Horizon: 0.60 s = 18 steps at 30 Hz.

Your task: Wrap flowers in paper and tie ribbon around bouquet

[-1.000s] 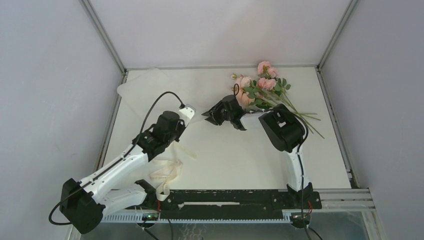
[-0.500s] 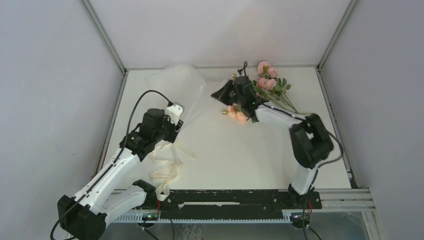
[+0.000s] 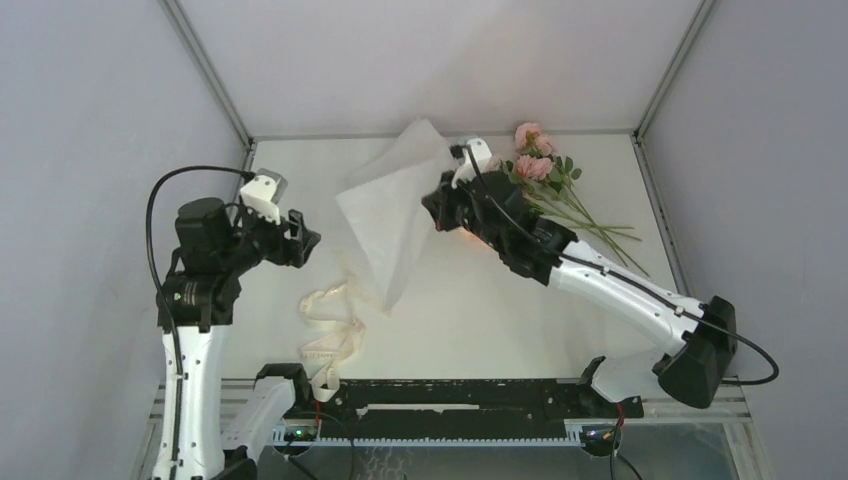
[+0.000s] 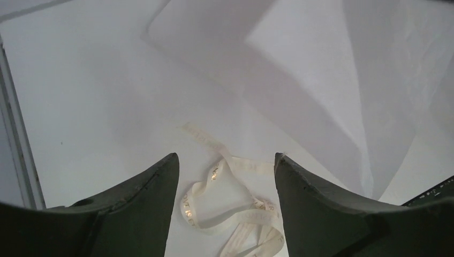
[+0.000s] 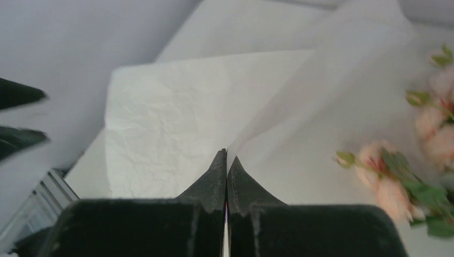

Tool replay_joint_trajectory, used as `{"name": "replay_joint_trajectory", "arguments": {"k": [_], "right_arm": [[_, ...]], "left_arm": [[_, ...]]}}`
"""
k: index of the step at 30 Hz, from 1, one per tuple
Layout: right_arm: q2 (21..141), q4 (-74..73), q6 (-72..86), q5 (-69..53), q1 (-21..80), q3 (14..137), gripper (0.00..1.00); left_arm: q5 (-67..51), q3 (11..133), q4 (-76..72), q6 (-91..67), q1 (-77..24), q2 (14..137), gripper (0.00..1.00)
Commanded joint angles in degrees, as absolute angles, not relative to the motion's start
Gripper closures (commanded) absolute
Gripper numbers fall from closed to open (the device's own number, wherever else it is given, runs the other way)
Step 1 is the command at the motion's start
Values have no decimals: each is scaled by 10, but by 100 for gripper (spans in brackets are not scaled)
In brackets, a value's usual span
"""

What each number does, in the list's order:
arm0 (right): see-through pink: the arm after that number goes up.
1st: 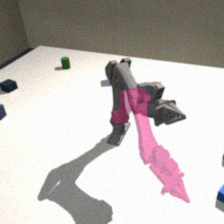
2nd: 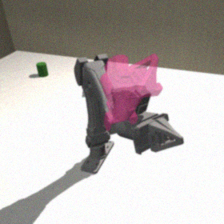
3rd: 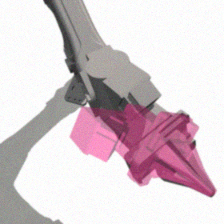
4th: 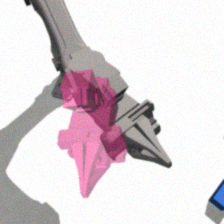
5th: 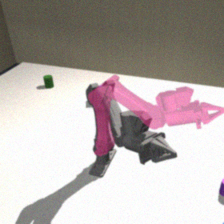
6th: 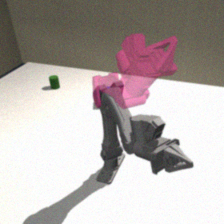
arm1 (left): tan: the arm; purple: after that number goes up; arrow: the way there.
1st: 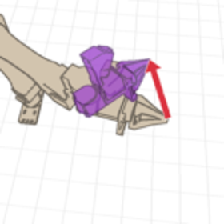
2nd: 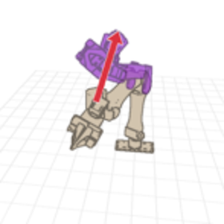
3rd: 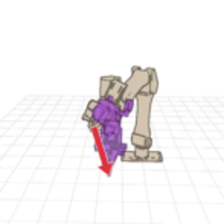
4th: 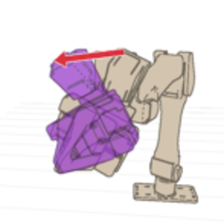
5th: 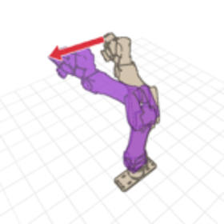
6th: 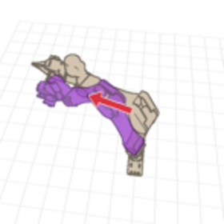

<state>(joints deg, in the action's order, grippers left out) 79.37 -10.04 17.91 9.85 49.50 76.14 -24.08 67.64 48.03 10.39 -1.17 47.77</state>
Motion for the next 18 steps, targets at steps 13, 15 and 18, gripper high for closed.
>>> {"name": "replay_joint_trajectory", "arguments": {"k": [13,15,18], "right_arm": [[688,-66,303,278,610,525,100],[697,-54,311,265,610,524,100],[706,-25,334,243,609,525,100]], "left_arm": [[-422,594,455,6,21,451,0],[-411,603,426,-31,-58,444,0],[-364,623,417,-55,-149,491,0]]}}
